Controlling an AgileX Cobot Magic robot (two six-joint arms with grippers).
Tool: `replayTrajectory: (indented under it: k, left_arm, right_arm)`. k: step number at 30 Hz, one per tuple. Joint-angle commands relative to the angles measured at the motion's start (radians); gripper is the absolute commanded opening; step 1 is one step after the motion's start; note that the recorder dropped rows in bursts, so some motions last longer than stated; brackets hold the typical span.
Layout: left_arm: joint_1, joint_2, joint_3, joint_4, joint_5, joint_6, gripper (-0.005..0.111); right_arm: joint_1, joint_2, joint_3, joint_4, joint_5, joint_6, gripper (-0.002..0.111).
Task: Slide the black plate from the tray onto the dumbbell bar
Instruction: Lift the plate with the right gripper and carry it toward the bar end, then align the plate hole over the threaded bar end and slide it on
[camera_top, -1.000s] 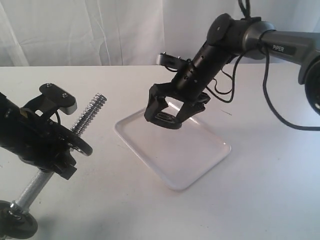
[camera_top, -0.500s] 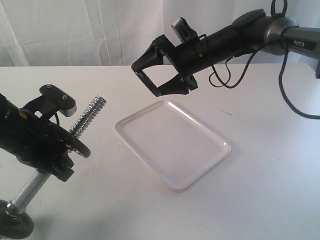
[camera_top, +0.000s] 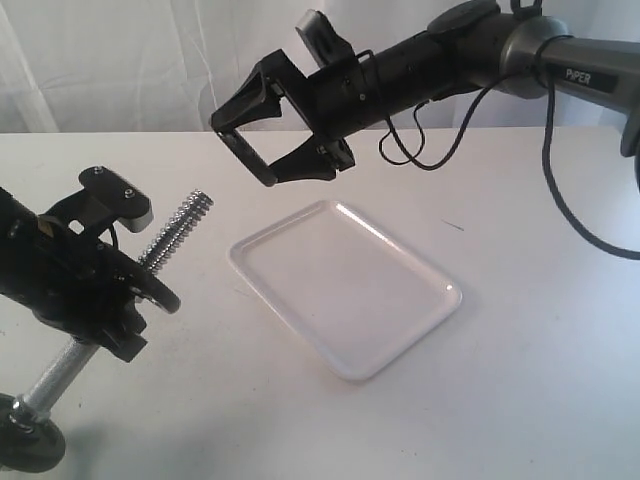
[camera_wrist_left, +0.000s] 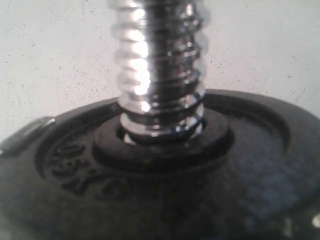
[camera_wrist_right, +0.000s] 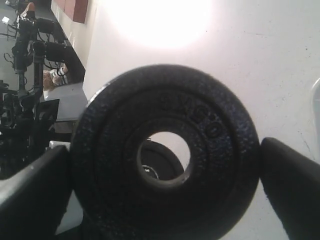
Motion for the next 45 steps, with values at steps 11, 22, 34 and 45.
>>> replayTrajectory:
  k: [11,22,34,45]
  left_arm:
    - [0.003,-0.047,-0.026,-0.011,-0.098,0.016,0.000]
    - [0.003,-0.047,-0.026,-0.008,-0.126,0.016,0.000]
    - [0.003,-0.045,-0.026,-0.008,-0.128,0.016,0.000]
    - [0.003,-0.045,-0.026,-0.008,-0.122,0.016,0.000]
  right_arm:
    - [0.069,-0.029,-0.010,0.020,0.011,-0.009,0.000]
    - [0.069,-0.057,0.017,0.005,0.011,-0.014,0.000]
    - [0.111,-0.060,0.022,0.005,0.011,-0.034,0.000]
    - [0.122,-0.060,0.022,0.003,0.011,-0.044,0.000]
